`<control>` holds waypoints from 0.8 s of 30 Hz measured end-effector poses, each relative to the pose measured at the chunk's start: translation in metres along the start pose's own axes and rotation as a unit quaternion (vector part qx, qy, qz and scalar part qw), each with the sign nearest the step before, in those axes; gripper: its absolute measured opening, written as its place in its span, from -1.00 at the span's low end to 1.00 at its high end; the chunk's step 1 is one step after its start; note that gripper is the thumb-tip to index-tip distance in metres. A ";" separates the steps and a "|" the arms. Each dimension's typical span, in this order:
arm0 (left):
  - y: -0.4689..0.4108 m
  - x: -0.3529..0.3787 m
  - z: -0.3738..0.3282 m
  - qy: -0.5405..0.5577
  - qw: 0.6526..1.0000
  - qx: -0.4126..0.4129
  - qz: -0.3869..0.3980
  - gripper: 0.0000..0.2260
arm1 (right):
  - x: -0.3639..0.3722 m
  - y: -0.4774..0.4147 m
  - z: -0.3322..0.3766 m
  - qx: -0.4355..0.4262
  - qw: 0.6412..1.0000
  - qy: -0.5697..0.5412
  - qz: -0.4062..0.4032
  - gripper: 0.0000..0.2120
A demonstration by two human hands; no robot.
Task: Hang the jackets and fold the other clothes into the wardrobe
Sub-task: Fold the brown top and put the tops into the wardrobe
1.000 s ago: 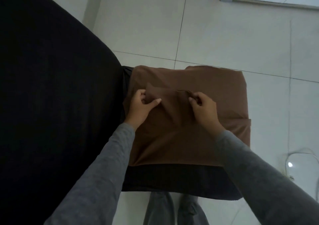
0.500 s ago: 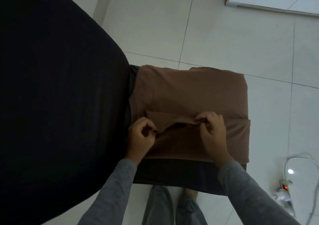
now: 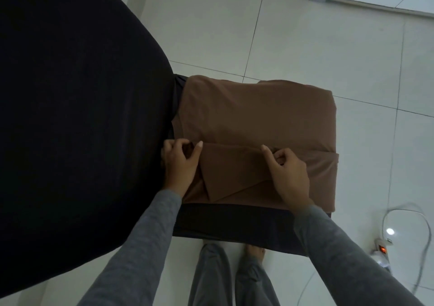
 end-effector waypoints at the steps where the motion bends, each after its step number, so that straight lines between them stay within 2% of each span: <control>1: -0.005 0.000 -0.002 -0.018 1.000 0.001 0.014 -0.69 | -0.002 -0.003 0.003 0.022 1.000 0.020 -0.009 -0.53; 3: -0.011 0.001 -0.006 -0.058 0.997 0.017 0.038 -0.78 | -0.004 -0.008 0.009 0.038 0.998 0.048 -0.010 -0.49; 5: -0.014 0.000 -0.010 -0.083 0.995 0.026 0.040 -0.83 | -0.003 -0.013 0.014 0.035 0.998 0.049 0.012 -0.54; 9: -0.013 -0.006 -0.018 -0.039 0.999 0.013 -0.019 -0.85 | -0.005 -0.024 0.012 0.051 0.997 -0.033 0.037 -0.57; 12: -0.002 0.003 -0.013 0.032 0.997 -0.064 0.003 -0.76 | -0.005 -0.021 0.003 0.067 0.995 -0.052 0.049 -0.55; 15: 0.011 0.016 -0.015 0.012 0.992 -0.107 0.061 -0.64 | -0.004 -0.013 0.004 0.054 0.997 -0.037 0.040 -0.48; 20: -0.001 0.020 -0.009 0.145 0.979 -0.122 0.078 -0.61 | 0.001 -0.019 0.011 0.044 0.996 -0.060 0.047 -0.46; 22: -0.008 0.017 -0.009 0.203 0.969 -0.121 0.068 -0.71 | 0.002 -0.023 0.012 0.050 0.990 -0.119 0.061 -0.49; 24: -0.014 0.013 -0.014 0.258 0.958 -0.111 0.052 -0.82 | 0.005 -0.024 0.015 0.063 0.970 -0.220 0.079 -0.62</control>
Point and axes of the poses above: each hand's wrist, its own y-axis away from the middle knuckle, its own x-axis out of the palm, z = x × y, the point moved 5 cm from there along -y, towards the middle knuckle, and after that the axes turned 14 degrees about z, right-handed, at the moved point
